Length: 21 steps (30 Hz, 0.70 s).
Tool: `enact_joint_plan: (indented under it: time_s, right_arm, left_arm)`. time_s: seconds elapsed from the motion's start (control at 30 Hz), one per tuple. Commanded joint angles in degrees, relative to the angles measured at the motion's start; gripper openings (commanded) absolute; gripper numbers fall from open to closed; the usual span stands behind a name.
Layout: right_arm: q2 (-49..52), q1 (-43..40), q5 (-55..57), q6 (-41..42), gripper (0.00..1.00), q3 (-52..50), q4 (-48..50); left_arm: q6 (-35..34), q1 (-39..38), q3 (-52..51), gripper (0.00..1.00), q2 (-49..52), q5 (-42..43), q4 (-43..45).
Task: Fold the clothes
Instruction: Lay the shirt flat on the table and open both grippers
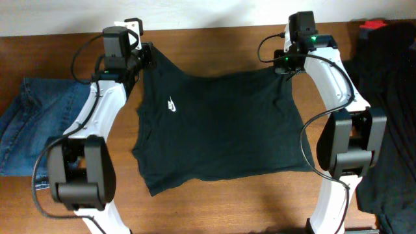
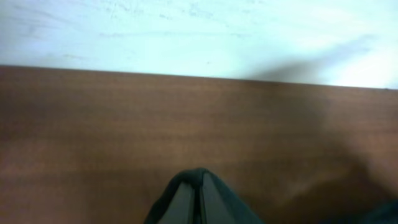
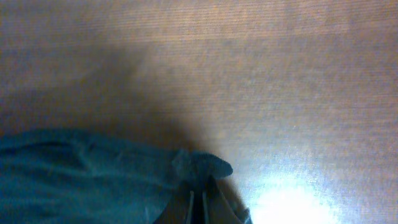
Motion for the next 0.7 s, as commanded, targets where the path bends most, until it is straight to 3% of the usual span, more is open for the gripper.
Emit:
enact_joint_plan:
  time_s: [0.0,0.03,0.07,0.17,0.2,0.23,0.27,0.33,0.47,0.67]
  right_arm:
    - [0.46,-1.44,2.32,0.55,0.04,0.22,2.34]
    - [0.46,-1.77,2.43,0.74,0.05,0.22,2.80]
    - [0.46,-2.16,2.64,1.31,0.17,0.24,3.17]
    - [0.46,-3.63,2.62,2.86,0.41,0.24,4.15]
    - [0.46,-4.22,2.60,3.61,0.54,0.24,4.20]
    - [0.46,-4.46,2.56,3.63,0.58,0.24,4.20]
    - [0.46,-5.05,2.54,3.76,0.69,0.24,4.04]
    - [0.46,-5.55,2.40,3.74,0.74,0.24,3.37]
    - [0.46,-6.32,2.40,3.43,0.77,0.24,-1.62]
    - [-0.76,-6.69,2.16,2.62,0.84,0.39,-10.58]
  left_arm:
    - [0.74,-0.02,-0.07,0.03,3.89,-0.59,3.43]
    - [0.74,-0.02,-0.07,0.08,4.55,-0.61,4.28]
    - [0.74,-0.02,-0.07,0.20,4.83,-0.59,4.81]
    - [0.74,-0.02,-0.07,0.63,5.38,-0.61,6.10]
    - [0.74,-0.02,-0.07,0.84,5.38,-0.59,6.32]
    - [0.74,-0.02,-0.04,0.96,5.38,-0.59,6.34]
    - [0.74,-0.02,-0.04,0.99,5.35,-0.48,6.32]
    - [0.74,-0.02,-0.04,0.99,5.35,0.26,5.81]
    - [0.74,0.00,-0.04,0.99,4.74,3.80,0.42]
    - [0.76,0.00,-0.04,0.99,1.40,4.20,-17.55]
